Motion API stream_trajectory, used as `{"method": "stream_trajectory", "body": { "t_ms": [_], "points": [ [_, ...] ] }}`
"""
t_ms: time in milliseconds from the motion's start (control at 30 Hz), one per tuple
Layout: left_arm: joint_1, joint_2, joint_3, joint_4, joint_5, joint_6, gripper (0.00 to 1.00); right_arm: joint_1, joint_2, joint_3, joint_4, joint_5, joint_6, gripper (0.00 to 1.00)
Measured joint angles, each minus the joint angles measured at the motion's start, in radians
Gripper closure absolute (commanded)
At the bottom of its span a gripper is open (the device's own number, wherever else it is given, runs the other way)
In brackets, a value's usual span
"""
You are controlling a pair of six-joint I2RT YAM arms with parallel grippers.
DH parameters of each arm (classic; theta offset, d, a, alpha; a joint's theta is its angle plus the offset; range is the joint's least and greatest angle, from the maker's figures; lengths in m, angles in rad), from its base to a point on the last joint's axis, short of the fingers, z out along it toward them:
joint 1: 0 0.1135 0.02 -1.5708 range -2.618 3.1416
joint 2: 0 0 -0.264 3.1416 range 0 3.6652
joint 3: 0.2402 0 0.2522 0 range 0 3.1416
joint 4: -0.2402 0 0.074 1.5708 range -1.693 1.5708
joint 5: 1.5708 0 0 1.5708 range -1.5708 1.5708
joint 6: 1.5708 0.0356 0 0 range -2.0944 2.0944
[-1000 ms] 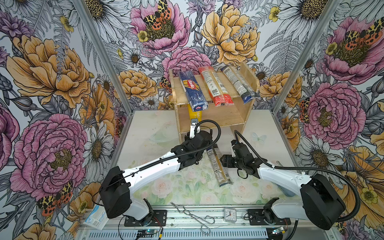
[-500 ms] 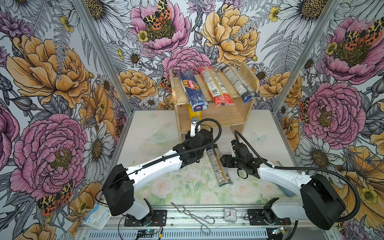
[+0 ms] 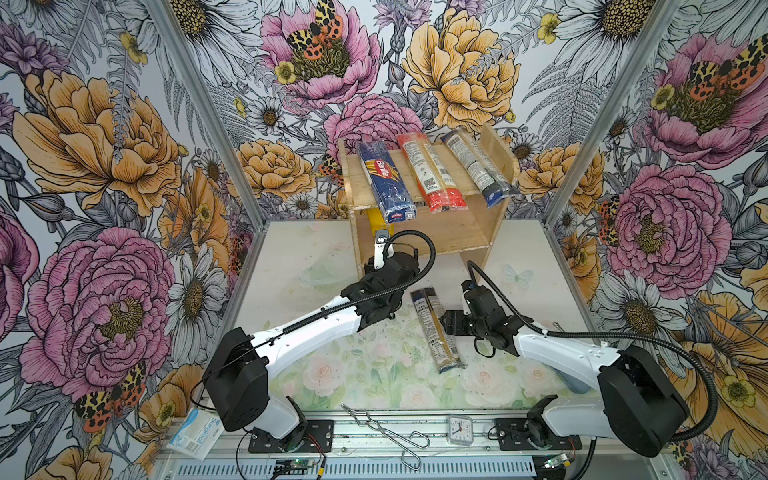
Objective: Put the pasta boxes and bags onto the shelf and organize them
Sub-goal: 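Push the yellow pack forward under the top shelf with the left gripper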
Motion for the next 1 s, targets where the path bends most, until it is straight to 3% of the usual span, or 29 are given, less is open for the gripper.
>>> {"method": "stream_trajectory", "body": {
  "t_ms": [867, 1000],
  "points": [
    [0.004, 0.000, -0.016, 0.002, 0.017, -0.011, 1.00, 0.000, 0.035, 0.024, 0.000, -0.003, -0.008, 0.23],
    [0.004, 0.000, -0.025, 0.002, 0.021, -0.016, 0.89, 0.000, 0.035, 0.024, 0.000, -0.003, -0.008, 0.23]
  ]
}}
